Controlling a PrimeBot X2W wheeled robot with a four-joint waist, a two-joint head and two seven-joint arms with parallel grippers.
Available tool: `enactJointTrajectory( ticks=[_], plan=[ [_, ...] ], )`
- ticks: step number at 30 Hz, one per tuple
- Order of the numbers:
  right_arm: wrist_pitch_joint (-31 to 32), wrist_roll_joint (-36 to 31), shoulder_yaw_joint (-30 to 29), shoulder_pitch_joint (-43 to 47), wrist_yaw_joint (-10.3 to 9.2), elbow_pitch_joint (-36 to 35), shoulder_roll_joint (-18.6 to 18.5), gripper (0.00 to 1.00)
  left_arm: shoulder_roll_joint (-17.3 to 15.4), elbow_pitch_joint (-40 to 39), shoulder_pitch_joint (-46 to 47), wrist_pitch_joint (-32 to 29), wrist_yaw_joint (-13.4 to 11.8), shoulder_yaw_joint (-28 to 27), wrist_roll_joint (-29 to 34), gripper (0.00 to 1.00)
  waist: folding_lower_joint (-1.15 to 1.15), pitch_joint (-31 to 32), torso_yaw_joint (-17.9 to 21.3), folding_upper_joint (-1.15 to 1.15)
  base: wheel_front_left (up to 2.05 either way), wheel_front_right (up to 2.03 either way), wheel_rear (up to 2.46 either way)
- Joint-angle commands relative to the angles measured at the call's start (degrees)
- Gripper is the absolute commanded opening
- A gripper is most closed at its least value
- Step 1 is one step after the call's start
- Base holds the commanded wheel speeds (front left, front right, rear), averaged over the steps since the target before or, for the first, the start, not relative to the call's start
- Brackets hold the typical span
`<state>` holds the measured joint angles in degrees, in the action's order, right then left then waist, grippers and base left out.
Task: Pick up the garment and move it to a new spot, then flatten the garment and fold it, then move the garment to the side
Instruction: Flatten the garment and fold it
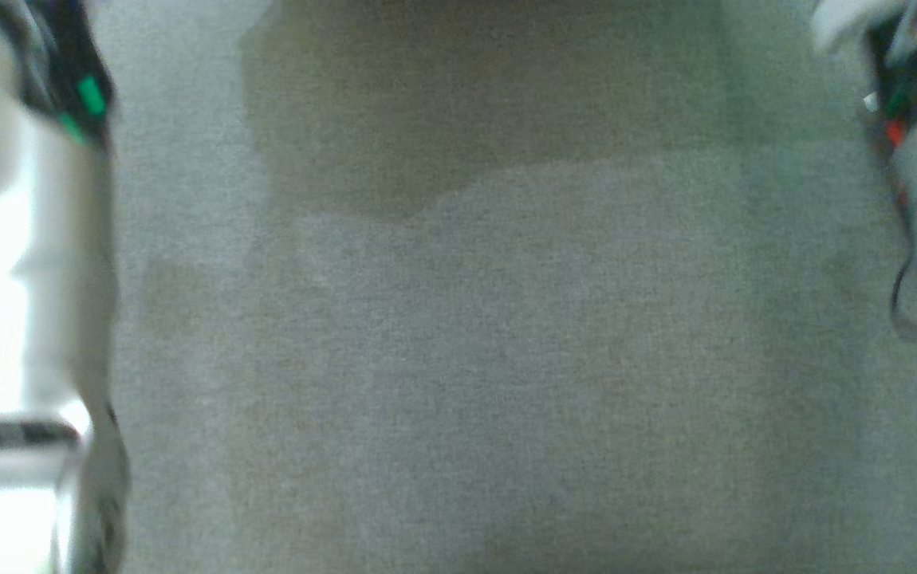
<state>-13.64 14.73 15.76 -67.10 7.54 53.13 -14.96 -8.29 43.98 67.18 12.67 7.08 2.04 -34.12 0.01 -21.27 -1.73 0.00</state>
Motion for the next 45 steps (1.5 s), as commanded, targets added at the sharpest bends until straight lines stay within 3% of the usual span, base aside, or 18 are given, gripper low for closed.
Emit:
enactJointTrajectory(
  ticks=[1,9,22,33,40,45],
  plan=[
    [0.08,1.48,2.03,2.55,-0.05,0.39,0.24,0.0,-2.45,-0.84,-2.96,0.9,0.24,-0.44,-1.03,0.0,-0.01,0.97,-0.42,0.0,0.0,0.0,0.0],
    [4.9,10.09,12.45,15.39,-0.05,2.09,-3.1,0.0,-1.99,-3.1,-21.68,1.94,0.39,4.28,-4.77,0.0,-0.01,5.92,-1.43,0.0,0.0,0.0,0.0],
    [11.6,21.35,22.95,30.75,-0.05,-8.78,-11.0,0.0,-3.75,-14.13,-43.47,1.72,0.0,7.99,-6.64,0.0,-0.01,15.29,-0.7,0.0,0.0,0.0,0.0],
    [15.1,24.85,23.62,40.77,-0.05,-16.76,-13.9,0.0,-4.01,-26.11,-58.35,-0.42,-4.13,9.47,-6.3,0.0,-0.01,21.43,0.43,0.0,0.0,0.0,0.0],
    [18.32,24.79,20.08,48.78,-0.05,-23.09,-15.77,0.0,-3.7,-36.39,-68.32,-1.97,-7.76,9.16,-7.5,0.0,-0.01,23.0,0.66,0.0,0.0,0.0,0.0],
    [21.32,21.89,15.18,51.91,-0.05,-27.84,-15.23,0.0,-4.12,-40.99,-69.93,-3.81,-9.58,9.17,-7.69,0.0,-0.01,22.06,0.61,0.0,0.0,0.0,0.0]
  ],
)
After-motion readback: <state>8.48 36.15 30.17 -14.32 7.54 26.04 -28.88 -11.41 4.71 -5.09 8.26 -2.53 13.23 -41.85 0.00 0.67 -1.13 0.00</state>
